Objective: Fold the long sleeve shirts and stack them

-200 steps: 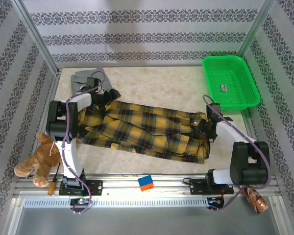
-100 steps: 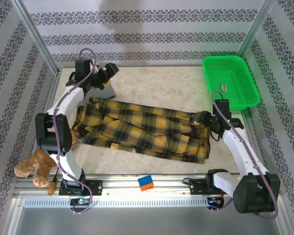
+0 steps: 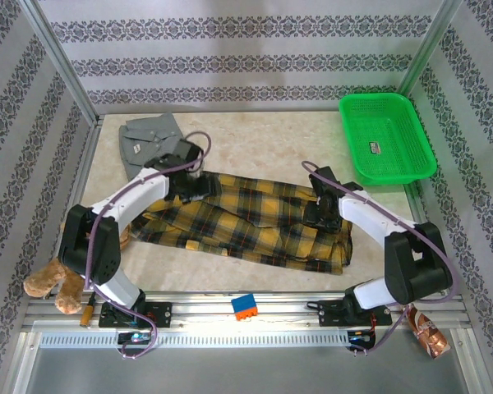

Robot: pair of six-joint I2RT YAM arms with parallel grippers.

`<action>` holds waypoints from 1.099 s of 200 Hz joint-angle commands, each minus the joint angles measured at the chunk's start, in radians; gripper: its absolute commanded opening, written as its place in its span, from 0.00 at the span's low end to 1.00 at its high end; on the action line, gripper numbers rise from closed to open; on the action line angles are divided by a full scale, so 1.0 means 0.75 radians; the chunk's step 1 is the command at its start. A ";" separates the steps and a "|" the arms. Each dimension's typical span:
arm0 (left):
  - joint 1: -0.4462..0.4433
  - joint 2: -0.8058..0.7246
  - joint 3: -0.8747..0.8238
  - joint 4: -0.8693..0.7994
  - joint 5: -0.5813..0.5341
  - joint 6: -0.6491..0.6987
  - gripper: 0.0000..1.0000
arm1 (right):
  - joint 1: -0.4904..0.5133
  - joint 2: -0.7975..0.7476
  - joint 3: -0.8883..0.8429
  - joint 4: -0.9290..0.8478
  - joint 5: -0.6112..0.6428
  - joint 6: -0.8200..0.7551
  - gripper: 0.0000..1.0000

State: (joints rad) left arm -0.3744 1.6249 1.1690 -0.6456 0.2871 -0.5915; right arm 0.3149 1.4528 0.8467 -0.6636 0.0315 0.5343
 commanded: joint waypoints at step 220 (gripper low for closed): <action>-0.228 0.921 0.756 -0.068 -0.091 0.338 0.60 | 0.123 -0.068 -0.140 -0.188 0.069 0.200 0.56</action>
State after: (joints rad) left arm -0.6384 2.1929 1.6489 -0.5446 0.3058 -0.4316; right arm 0.3893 1.3937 0.7444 -0.7929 0.1207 0.6605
